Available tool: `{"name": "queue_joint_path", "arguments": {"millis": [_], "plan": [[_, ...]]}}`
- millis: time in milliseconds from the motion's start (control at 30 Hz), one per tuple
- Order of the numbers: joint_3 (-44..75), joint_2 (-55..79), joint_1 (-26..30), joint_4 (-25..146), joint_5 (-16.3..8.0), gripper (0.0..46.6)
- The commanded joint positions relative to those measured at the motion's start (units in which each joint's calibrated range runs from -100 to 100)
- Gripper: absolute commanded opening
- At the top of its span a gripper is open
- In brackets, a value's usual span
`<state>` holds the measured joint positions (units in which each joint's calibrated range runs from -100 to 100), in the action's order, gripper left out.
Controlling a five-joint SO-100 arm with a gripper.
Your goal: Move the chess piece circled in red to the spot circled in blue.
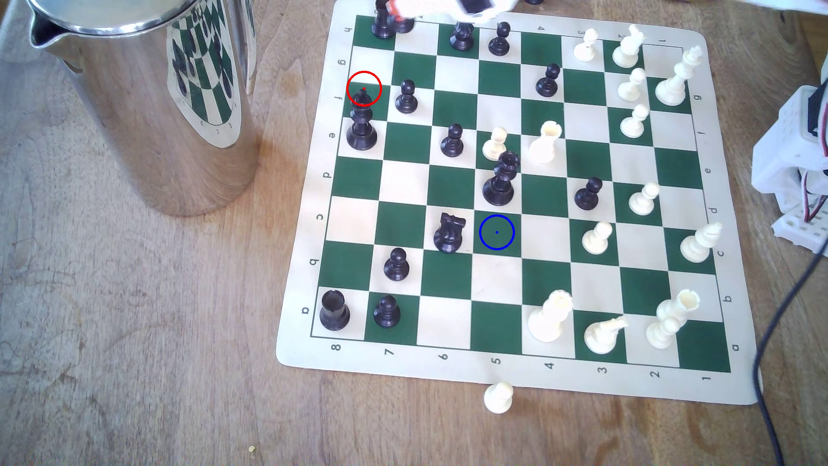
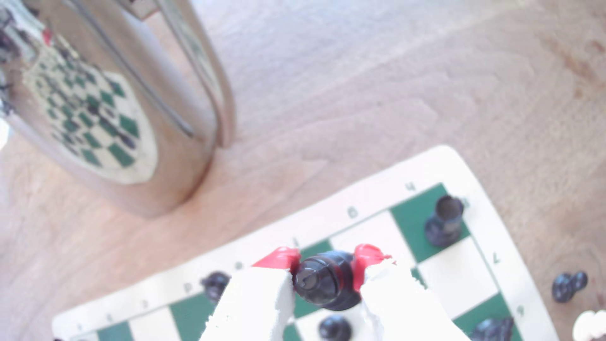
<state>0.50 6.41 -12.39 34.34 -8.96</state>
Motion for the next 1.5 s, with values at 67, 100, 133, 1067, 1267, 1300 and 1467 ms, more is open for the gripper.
{"name": "queue_joint_path", "arguments": {"millis": [67, 100, 133, 1067, 1267, 1300, 1467], "plan": [[-11.92, -26.70, 6.88, 3.99, 0.15, 0.3], [-12.83, -28.23, 7.81, 5.05, 0.05, 0.3], [-13.64, -29.50, 8.60, 5.71, -0.05, 0.3], [-51.27, -44.78, 28.85, 3.74, -2.83, 0.4], [-49.45, -35.27, 27.21, -1.91, -3.08, 0.4], [-49.18, -34.08, 26.82, -2.65, -3.08, 0.4], [-47.55, -27.63, 24.71, -6.99, -2.69, 0.4]]}}
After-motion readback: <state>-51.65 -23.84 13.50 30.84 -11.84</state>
